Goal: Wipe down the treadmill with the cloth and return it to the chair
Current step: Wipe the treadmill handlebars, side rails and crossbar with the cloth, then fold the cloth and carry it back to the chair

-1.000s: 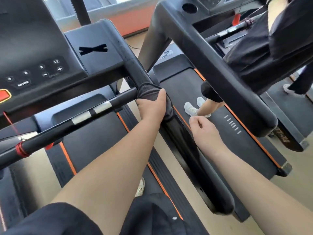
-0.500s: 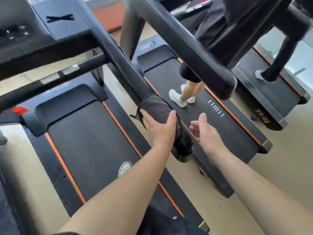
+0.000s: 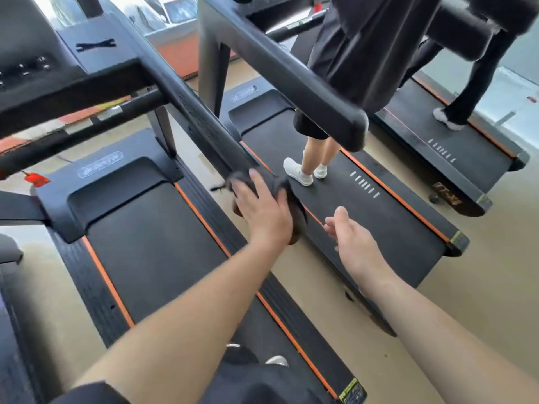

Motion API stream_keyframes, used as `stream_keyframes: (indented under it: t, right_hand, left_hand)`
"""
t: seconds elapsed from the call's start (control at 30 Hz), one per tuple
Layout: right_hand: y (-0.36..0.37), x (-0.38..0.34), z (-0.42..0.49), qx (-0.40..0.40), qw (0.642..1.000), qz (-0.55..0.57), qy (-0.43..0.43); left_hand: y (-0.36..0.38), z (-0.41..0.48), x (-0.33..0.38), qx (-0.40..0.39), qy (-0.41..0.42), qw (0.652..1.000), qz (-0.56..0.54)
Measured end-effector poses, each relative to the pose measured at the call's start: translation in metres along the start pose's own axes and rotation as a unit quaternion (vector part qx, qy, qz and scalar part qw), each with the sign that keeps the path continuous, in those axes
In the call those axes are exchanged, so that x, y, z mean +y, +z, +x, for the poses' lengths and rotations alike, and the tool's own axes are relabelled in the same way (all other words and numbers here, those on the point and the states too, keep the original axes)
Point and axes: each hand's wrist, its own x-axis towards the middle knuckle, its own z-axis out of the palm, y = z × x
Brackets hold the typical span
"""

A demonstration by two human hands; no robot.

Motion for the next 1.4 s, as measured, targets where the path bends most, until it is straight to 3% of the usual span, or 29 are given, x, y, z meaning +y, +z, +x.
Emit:
stream_keyframes:
  t: [0.1,0.23,0.37,0.43,0.57,0.67,0.8,0.9,1.07,1.1,1.2,1.3,1.33,1.4]
  right_hand:
    - [0.011,0.002,-0.001,-0.007,1.0,0.007,-0.003]
    - [0.022,0.001,0.004,-0.029,0.999,0.013,-0.02]
    - [0.029,-0.013,0.015,0.002,0.998,-0.021,-0.052]
    - [0.035,-0.022,0.022,0.025,0.997,-0.031,-0.064]
    - [0.051,-0.044,0.036,0.061,0.995,-0.047,-0.064]
    - [0.054,-0.051,0.043,0.089,0.992,-0.053,-0.069]
    - [0.049,-0.044,0.045,0.128,0.991,-0.032,-0.034]
    - [0.049,-0.032,0.038,0.134,0.99,-0.038,0.008]
    - [0.048,-0.009,0.022,0.164,0.986,0.003,0.042]
    - [0.046,-0.003,0.016,0.177,0.983,0.011,0.046]
    - [0.036,0.019,-0.002,0.222,0.971,0.05,0.074]
    - [0.02,0.057,-0.04,0.29,0.943,0.117,0.11]
    - [0.013,0.072,-0.056,0.31,0.932,0.135,0.126]
    - [-0.003,0.099,-0.091,0.32,0.914,0.18,0.17]
  left_hand:
    - [-0.02,0.047,0.006,-0.027,0.043,0.977,0.208]
    - [-0.016,-0.005,-0.027,-0.063,0.247,0.941,0.224]
    - [-0.035,0.013,-0.044,-0.137,0.421,0.845,0.301]
    - [-0.051,0.051,-0.033,-0.152,0.423,0.839,0.307]
    - [-0.058,0.092,-0.01,-0.101,0.285,0.901,0.31]
    - [-0.047,0.071,-0.002,-0.099,0.278,0.907,0.302]
    - [-0.032,0.039,-0.006,-0.151,0.412,0.837,0.327]
    - [-0.017,0.038,-0.01,-0.141,0.523,0.783,0.307]
    - [-0.003,0.031,-0.004,-0.258,0.587,0.65,0.407]
    - [-0.002,0.025,-0.001,-0.278,0.585,0.653,0.392]
    - [0.002,0.0,0.008,-0.315,0.518,0.737,0.299]
    - [0.014,-0.046,0.022,-0.467,0.268,0.821,0.187]
    - [0.018,-0.065,0.026,-0.478,0.241,0.826,0.176]
    - [0.024,-0.111,0.037,-0.491,0.261,0.815,0.162]
